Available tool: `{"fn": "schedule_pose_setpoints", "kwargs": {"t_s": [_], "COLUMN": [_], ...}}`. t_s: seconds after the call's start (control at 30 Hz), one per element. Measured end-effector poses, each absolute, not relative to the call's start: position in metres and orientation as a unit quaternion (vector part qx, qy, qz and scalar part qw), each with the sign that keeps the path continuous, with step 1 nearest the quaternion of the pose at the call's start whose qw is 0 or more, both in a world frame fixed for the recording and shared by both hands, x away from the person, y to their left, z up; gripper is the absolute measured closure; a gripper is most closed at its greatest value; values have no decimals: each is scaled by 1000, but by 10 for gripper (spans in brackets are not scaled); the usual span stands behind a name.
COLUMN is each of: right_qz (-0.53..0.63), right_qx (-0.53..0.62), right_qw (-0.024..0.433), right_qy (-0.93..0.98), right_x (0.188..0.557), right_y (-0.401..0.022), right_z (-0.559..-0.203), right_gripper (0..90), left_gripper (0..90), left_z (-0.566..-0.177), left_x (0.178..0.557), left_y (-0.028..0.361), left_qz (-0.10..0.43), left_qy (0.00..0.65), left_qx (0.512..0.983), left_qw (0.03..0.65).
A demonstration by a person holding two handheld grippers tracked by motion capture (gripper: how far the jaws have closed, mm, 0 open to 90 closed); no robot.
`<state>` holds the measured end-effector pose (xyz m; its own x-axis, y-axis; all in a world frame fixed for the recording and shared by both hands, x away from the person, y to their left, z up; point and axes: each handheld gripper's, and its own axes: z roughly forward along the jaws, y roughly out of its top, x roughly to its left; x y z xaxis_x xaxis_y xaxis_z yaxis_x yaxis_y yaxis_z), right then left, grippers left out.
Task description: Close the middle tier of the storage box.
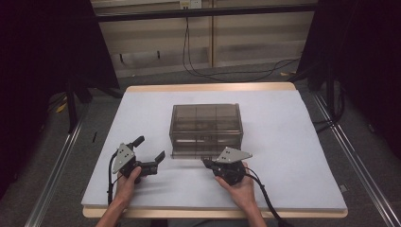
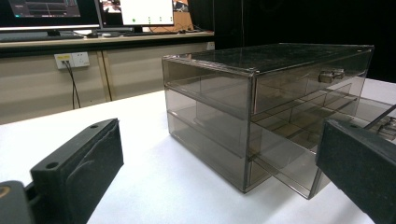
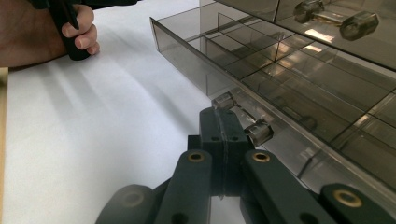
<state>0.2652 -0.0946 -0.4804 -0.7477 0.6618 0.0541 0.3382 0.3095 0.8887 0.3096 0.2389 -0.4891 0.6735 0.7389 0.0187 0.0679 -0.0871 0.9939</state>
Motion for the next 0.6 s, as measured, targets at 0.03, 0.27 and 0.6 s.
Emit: {"fn": "schedule_pose_setpoints", "kwargs": {"t_s": [0.03,0.27,0.6], "right_qz": [496,493,500], "right_qx": [317,317,319], "right_qw": [164,165,167], "right_qy": [792,793,787], "right_x": [265,267,268], "right_y": [-95,-95,-96], "right_z": [-480,-481,-481], "right_gripper": [900,900,900], "left_gripper": [8,8,8], "left_z": [-489,-489,-489], "left_x": [310,310,310], "left_y": [239,239,239], "left_qz": [276,276,276], "left_qy": [295,295,295], "left_qx": [684,684,684], "left_qw": [608,608,608]}}
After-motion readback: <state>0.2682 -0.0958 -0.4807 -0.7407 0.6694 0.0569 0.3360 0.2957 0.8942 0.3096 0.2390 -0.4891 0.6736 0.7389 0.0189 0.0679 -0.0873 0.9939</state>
